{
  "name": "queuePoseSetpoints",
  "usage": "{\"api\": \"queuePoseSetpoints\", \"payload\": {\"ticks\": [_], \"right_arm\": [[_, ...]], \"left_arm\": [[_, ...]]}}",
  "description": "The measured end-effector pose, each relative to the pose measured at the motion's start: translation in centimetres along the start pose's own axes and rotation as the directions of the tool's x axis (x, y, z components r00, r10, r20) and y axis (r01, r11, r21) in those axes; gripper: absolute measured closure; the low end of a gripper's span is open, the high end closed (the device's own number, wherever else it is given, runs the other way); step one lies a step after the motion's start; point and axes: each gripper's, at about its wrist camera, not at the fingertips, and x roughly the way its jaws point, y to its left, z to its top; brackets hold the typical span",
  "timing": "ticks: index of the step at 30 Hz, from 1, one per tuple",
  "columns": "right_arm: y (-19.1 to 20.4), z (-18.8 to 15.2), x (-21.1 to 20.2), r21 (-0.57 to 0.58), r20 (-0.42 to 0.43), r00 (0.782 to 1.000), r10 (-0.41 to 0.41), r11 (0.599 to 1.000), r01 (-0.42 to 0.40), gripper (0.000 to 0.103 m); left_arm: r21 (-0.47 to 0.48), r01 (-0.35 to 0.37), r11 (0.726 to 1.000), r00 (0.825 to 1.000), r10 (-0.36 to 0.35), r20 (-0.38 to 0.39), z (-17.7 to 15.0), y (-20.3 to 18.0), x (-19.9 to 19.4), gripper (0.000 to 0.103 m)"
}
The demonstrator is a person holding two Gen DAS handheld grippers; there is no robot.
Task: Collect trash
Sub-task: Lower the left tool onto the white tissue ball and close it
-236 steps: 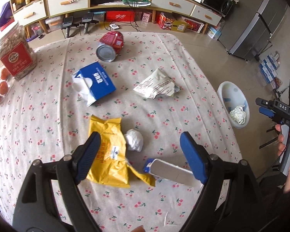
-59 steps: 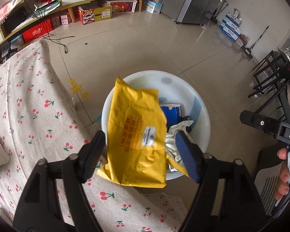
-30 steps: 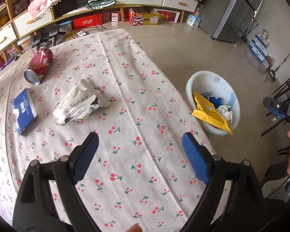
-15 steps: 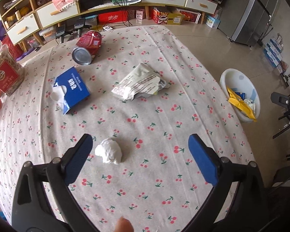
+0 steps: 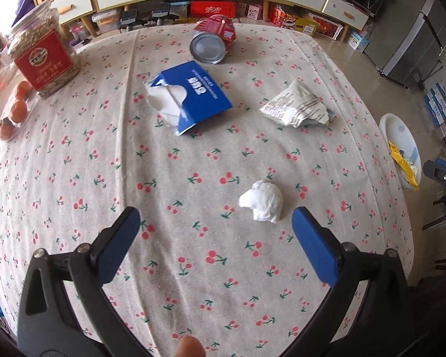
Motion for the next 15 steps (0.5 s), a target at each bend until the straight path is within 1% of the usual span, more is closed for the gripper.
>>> {"api": "queuePoseSetpoints", "payload": {"ticks": [4, 6, 10, 12, 13, 15], "right_arm": [[1.0, 0.0, 0.9, -0.013, -0.028, 1.000, -0.002, 1.000, 0.002, 0.000], [1.4, 0.1, 1.2, -0.019, -0.035, 0.999, -0.003, 1.000, 0.003, 0.000], [2.1, 0.4, 1.8, -0.029, -0.050, 0.999, -0.010, 1.000, 0.008, 0.000], [2.2, 0.4, 2.0, -0.029, -0.055, 0.998, -0.012, 1.000, 0.011, 0.000], [2.3, 0.5, 2.0, -0.029, -0.055, 0.998, -0.015, 0.999, 0.014, 0.000], [2.2, 0.5, 2.1, -0.026, -0.056, 0.998, -0.017, 1.000, 0.016, 0.000]], "left_arm": [[-0.058, 0.045, 0.997, 0.998, -0.047, -0.035, 0.5, 1.3, 0.7, 0.002], [-0.075, 0.070, 0.995, 0.996, -0.074, -0.043, 0.6, 1.2, 1.0, 0.002], [-0.011, 0.088, 0.996, 0.995, -0.088, -0.037, 0.5, -1.2, 1.4, 0.002], [0.011, 0.087, 0.996, 0.996, -0.087, -0.032, 0.6, -2.1, 1.8, 0.014], [0.012, 0.089, 0.996, 0.995, -0.089, -0.037, 0.7, -2.2, 2.1, 0.018], [0.005, 0.112, 0.994, 0.992, -0.111, -0.057, 0.9, -2.4, 3.0, 0.033]]}}
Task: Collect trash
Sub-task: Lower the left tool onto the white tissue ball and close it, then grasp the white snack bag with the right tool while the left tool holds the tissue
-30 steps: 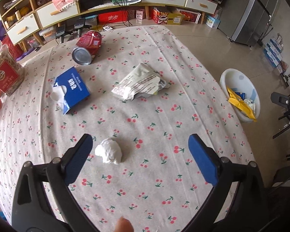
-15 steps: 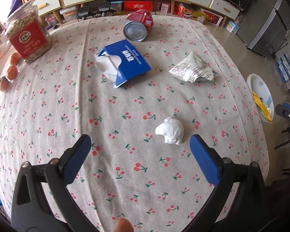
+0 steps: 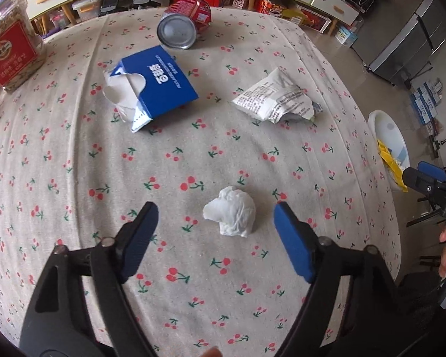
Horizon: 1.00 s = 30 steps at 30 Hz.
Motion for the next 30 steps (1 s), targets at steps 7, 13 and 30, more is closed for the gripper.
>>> {"api": "queuePoseSetpoints", "payload": {"ticks": [7, 13, 30], "right_arm": [[-0.1, 0.1, 0.2, 0.012, -0.008, 1.000, 0.002, 1.000, -0.002, 0.000], [0.7, 0.2, 1.0, 0.007, -0.029, 1.000, -0.002, 1.000, 0.002, 0.000], [7.1, 4.0, 2.8, 0.033, -0.017, 0.997, 0.077, 0.997, -0.077, 0.000]], "left_arm": [[0.023, 0.002, 1.000, 1.000, -0.002, -0.010, -0.3, 0.0, 0.9, 0.072], [0.006, 0.010, 1.000, 1.000, -0.010, 0.001, -0.7, 1.0, -0.4, 0.080], [-0.189, -0.038, 0.981, 0.990, 0.062, 0.124, -3.1, 11.1, -6.7, 0.080]]}}
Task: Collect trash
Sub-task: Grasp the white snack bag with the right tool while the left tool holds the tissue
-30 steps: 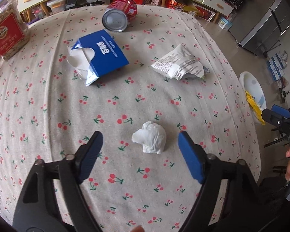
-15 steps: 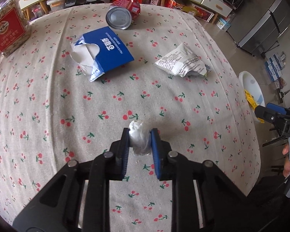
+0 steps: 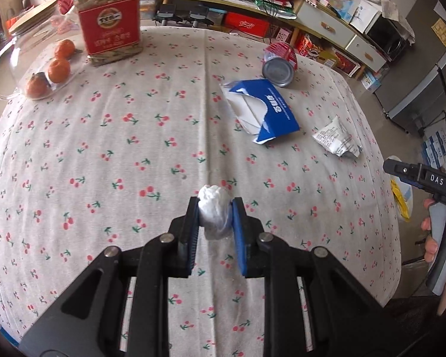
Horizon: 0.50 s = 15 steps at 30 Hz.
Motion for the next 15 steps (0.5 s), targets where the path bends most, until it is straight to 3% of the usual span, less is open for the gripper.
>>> {"api": "queuePoseSetpoints", "payload": {"ticks": [7, 11, 15], "right_arm": [[2.1, 2.8, 3.0, 0.129, -0.033, 0.995, 0.089, 0.988, -0.084, 0.000], [4.5, 4.3, 4.9, 0.150, -0.033, 0.998, 0.054, 0.988, -0.048, 0.000], [6.2, 5.2, 6.8, 0.143, -0.029, 0.999, -0.032, 0.989, 0.036, 0.000]], "left_arm": [[-0.021, 0.022, 1.000, 0.999, -0.022, 0.027, 0.5, 0.4, -1.3, 0.080], [-0.032, 0.038, 0.999, 0.999, -0.037, 0.028, 0.8, 0.6, -1.4, 0.080], [-0.053, 0.043, 0.998, 0.999, -0.041, 0.032, 1.0, 1.3, -1.8, 0.080]]}}
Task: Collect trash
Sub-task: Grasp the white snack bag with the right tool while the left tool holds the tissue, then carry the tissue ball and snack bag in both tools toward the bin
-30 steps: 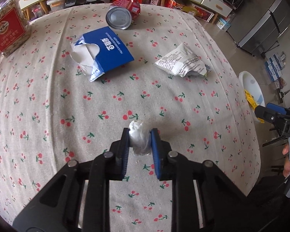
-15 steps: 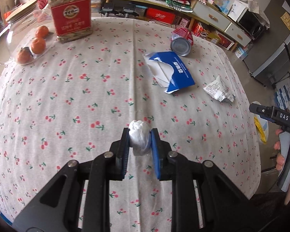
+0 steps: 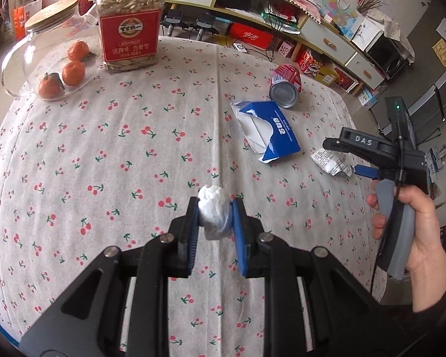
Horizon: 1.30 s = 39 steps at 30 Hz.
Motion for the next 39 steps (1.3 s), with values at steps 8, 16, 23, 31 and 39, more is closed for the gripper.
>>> {"api": "queuePoseSetpoints", "payload": {"ticks": [8, 16, 23, 31, 39], "right_arm": [[-0.2, -0.7, 2.3, 0.004, 0.003, 0.996, -0.093, 0.996, 0.093, 0.003], [-1.0, -1.9, 0.6, -0.040, 0.011, 0.997, -0.072, 0.997, 0.072, 0.021], [-2.2, -3.6, -1.3, -0.094, 0.004, 0.999, -0.039, 0.995, 0.040, 0.032], [-3.7, -5.1, -3.6, -0.154, 0.009, 1.000, -0.011, 0.988, 0.012, 0.039], [-6.1, -6.3, -4.6, -0.141, -0.008, 0.997, 0.072, 0.987, -0.072, 0.039]], "left_arm": [[-0.009, 0.007, 1.000, 1.000, -0.007, 0.008, -0.1, 0.6, -0.7, 0.080], [0.010, 0.012, 1.000, 1.000, -0.012, 0.005, -0.6, 0.0, -0.8, 0.080], [0.028, 0.012, 1.000, 1.000, -0.012, 0.002, -0.6, -0.7, -0.4, 0.080], [0.042, 0.014, 0.999, 1.000, -0.014, -0.012, -0.9, -1.9, 0.4, 0.080], [0.068, 0.006, 0.998, 1.000, -0.005, -0.027, -1.5, -3.0, 1.2, 0.080]]}}
